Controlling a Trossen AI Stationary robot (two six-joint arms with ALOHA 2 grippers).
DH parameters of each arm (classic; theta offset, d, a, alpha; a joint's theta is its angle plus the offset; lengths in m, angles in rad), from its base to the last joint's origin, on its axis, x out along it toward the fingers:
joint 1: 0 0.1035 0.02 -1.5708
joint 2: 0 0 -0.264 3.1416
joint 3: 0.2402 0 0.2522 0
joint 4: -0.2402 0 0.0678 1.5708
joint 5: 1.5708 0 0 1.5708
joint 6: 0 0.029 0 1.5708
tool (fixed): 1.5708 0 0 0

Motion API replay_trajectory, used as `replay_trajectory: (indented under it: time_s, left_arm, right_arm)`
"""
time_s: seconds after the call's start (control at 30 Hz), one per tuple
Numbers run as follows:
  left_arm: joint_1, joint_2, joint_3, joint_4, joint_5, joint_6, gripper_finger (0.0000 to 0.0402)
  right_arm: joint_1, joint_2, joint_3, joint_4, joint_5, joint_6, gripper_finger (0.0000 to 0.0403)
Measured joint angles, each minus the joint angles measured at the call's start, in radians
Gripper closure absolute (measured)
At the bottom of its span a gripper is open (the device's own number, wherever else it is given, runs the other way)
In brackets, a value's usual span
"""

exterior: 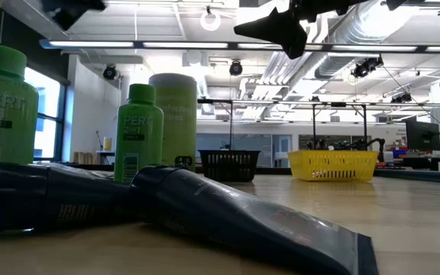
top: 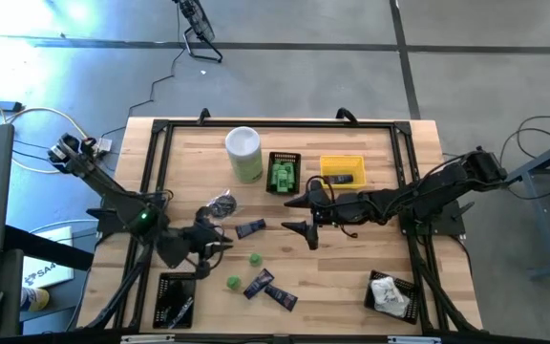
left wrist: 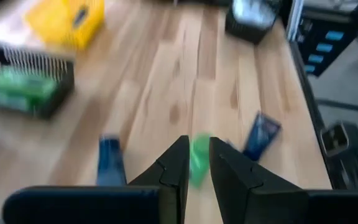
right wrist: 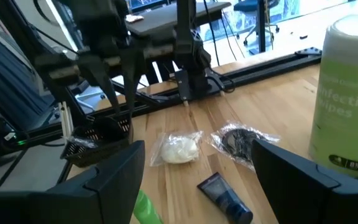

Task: Pick & Place Travel size toiletries
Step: Put the green shampoo bottle into the top black bin

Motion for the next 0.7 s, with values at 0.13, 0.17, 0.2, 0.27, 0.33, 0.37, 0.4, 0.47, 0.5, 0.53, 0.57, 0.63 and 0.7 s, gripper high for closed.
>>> replay_trajectory:
  time_s: [0.13,0.17,0.2,0.27,0.33,0.37,0.4,0.47,0.5,0.53,0.57,0.63,0.7]
  left_arm:
    - [0.050,0.000,0.000,0.082,0.054,0.147,0.0341]
    - [0.060,0.000,0.000,0.084,0.065,0.160,0.0341]
    - [0.068,0.000,0.000,0.084,0.071,0.168,0.0341]
    - [0.079,0.001,0.000,0.084,0.071,0.171,0.0341]
    - [0.086,0.009,0.000,0.094,0.060,0.170,0.0341]
    - [0.085,0.017,0.000,0.108,0.044,0.171,0.0341]
    - [0.084,0.028,0.000,0.125,0.022,0.171,0.0341]
    - [0.084,0.050,0.000,0.146,-0.017,0.180,0.0341]
    - [0.085,0.064,0.000,0.157,-0.029,0.189,0.0341]
    - [0.088,0.077,0.000,0.163,-0.032,0.202,0.0341]
    - [0.097,0.089,0.000,0.166,-0.030,0.218,0.0341]
    - [0.115,0.114,0.000,0.177,-0.024,0.224,0.0341]
    - [0.137,0.125,0.000,0.175,-0.002,0.226,0.0341]
  right_arm:
    - [0.005,0.000,0.000,-0.006,0.000,0.003,0.0117]
    - [0.007,0.000,0.000,-0.007,0.000,0.002,0.0117]
    - [0.010,0.000,0.000,-0.008,0.001,0.002,0.0117]
    - [0.019,0.000,0.000,-0.009,0.001,0.001,0.0117]
    - [0.028,0.000,0.000,-0.009,0.000,0.000,0.0117]
    - [0.033,0.000,0.000,-0.009,0.000,0.000,0.0117]
    - [0.036,0.000,0.000,-0.009,0.000,-0.002,0.0117]
    - [0.044,0.001,0.000,-0.009,0.000,-0.009,0.0117]
    - [0.046,0.000,0.000,-0.011,0.000,-0.011,0.0117]
    - [0.048,0.000,0.000,-0.014,0.000,-0.016,0.0117]
    - [0.048,0.001,0.000,-0.017,0.000,-0.022,0.0117]
    - [0.048,0.001,0.000,-0.017,0.000,-0.028,0.0117]
    - [0.047,0.001,0.000,-0.017,0.001,-0.032,0.0117]
